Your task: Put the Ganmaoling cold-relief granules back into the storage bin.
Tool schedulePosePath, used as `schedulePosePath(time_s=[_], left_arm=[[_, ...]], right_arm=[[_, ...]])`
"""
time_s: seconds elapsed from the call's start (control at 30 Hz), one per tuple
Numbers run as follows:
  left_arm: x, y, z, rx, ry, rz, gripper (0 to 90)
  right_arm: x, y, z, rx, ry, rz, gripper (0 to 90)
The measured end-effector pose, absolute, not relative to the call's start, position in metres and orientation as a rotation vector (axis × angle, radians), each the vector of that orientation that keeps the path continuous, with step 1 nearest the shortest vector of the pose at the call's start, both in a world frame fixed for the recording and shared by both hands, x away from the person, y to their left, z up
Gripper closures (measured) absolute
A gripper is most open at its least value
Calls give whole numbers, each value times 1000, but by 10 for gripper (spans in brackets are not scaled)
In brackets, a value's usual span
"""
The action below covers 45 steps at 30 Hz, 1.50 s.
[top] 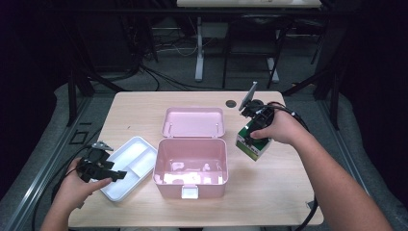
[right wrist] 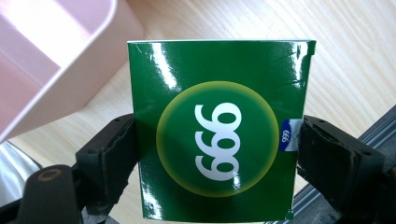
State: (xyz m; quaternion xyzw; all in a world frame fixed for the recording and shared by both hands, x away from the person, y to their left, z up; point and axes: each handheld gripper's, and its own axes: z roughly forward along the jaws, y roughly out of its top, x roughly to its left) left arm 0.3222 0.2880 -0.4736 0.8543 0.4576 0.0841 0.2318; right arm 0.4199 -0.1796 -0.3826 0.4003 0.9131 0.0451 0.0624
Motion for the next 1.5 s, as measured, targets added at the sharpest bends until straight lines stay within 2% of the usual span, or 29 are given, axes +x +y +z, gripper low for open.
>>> schedulePosePath(time_s=[0.83,1.2,1.5], left_arm=[[322,288,-474,2347,1256,229,348],[323,288,-475,2351,1256,229,348],[323,288,-475,2358,1254,228,349]], right_arm=[[408,-159,-338,1000,2842,110,161],[403,-132,-340,891,2885,133,161],[392,-114,-338,601,2937,97,164]])
